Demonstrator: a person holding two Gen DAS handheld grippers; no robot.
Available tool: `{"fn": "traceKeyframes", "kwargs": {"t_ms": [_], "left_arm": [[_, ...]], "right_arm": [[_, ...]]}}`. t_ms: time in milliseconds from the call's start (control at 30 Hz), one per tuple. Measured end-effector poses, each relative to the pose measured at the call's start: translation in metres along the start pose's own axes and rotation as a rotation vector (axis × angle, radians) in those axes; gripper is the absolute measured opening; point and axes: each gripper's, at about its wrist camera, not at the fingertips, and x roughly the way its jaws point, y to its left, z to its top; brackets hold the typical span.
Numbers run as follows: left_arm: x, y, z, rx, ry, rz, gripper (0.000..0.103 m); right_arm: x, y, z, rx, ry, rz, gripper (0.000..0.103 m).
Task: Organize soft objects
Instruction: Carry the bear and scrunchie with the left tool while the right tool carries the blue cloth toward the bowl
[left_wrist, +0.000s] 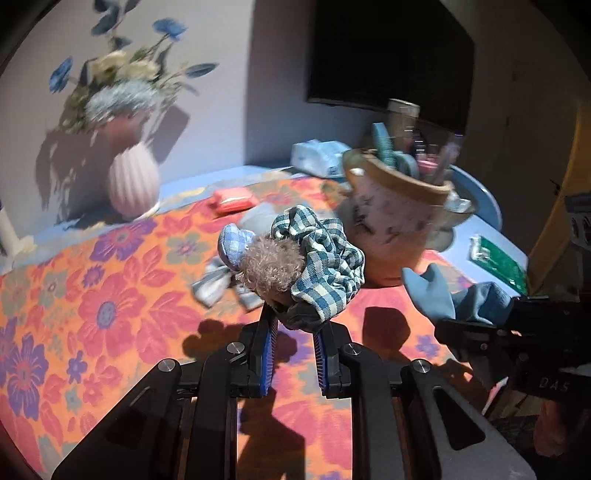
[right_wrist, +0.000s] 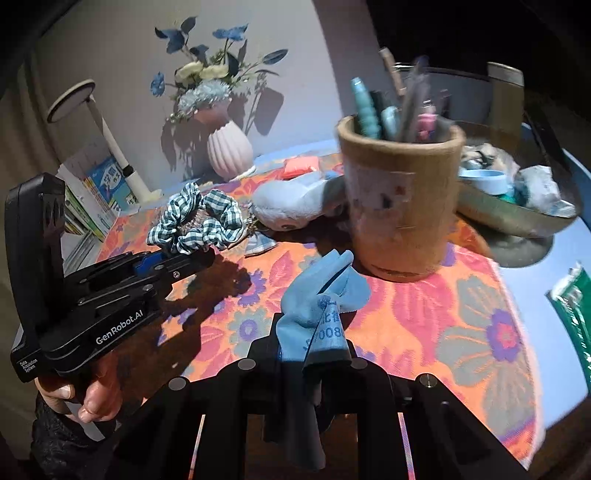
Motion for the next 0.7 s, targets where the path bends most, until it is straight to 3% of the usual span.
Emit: {"fn": "traceKeyframes", "kwargs": {"t_ms": [133, 533, 700], "left_arm": [[-0.006, -0.027, 0.004, 0.046, -0.021, -0.053, 0.015], [-0.003, -0.131, 0.038, 0.145, -0.070, -0.277, 0.015], [0.015, -0.170, 0.067, 0.165, -0.047, -0.288, 0.015]], "right_arm": [[-0.016, -0.019, 0.000, 0.017, 0.034, -0.030, 0.016], [-0.093, -0.107, 0.022, 0.179, -0.087, -0.182, 0.016], [-0.112, -0.138, 0.034, 0.230, -0.147, -0.202, 0.016]]}}
